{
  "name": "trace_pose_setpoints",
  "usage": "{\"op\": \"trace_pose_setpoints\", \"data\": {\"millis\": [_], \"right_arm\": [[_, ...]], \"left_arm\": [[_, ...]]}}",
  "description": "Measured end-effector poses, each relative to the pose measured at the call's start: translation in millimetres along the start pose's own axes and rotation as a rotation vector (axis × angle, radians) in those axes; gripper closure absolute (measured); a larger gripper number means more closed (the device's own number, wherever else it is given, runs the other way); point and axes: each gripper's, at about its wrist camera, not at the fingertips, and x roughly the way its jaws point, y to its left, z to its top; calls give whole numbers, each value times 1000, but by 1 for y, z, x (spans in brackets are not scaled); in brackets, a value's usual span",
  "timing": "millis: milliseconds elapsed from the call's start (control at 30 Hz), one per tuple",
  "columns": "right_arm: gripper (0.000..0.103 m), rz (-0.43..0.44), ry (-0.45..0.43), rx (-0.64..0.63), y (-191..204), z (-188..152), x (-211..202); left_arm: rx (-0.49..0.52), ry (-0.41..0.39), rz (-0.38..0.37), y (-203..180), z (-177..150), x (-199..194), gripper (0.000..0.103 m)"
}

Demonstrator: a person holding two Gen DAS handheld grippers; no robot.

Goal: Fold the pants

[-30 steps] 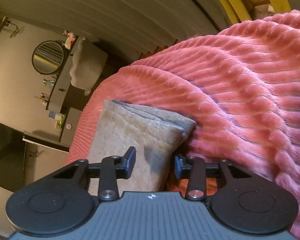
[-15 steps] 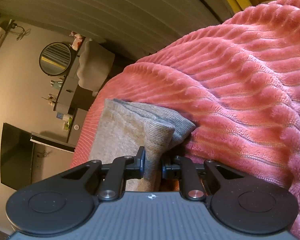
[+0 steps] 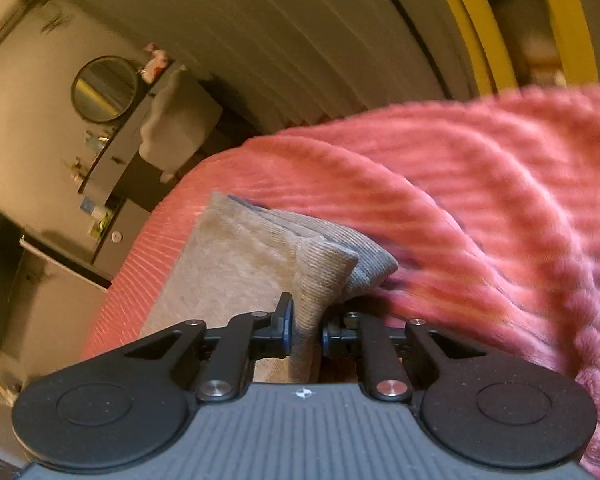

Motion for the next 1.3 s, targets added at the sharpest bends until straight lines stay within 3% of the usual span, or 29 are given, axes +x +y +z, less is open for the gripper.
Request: {"op": "trace_pose_setpoints", "data": {"millis": [100,300,500,600,733,800,867,933,1000,1067,1167,1233,1267,1300], "right_arm": [[92,62,-32,21,8,2,-10],[93,93,-57,-19,27,1,-25],[93,-60,-24,-47,21,-2,-11],[94,-90,-31,-52,22,0,-10],[95,-21,-90,-172,73,-2,-24],[95,57,-119,-313,122,-14,-37],[95,171,-123,-441,172,-38,-51],[95,312,-87,-609,225,-83,-63],[95,441,-14,-767,260,-137,-69],[94,532,117,-885,278,-202,-60],[94,514,322,-1024,280,-291,-27],[93,425,472,-1064,269,-338,0],[93,438,393,-1083,263,-350,-6],[92,443,368,-1114,263,-354,-11]], "left_arm": [[-7,-1,-7,2,0,-1,0],[-62,-5,-52,13,1,-4,0],[-97,-11,-77,20,2,-9,0],[-148,-20,-75,26,3,-17,0],[-241,-60,-29,45,7,-32,0],[-283,-117,-4,55,9,-43,0],[-325,-195,36,68,10,-58,0],[-362,-245,73,81,11,-70,0],[-393,-268,84,93,11,-80,0],[-437,-271,67,106,8,-88,0],[-480,-254,54,122,4,-91,0],[-493,-240,44,128,2,-85,0],[-505,-229,32,130,1,-80,0],[-515,-214,21,131,2,-74,0]]}}
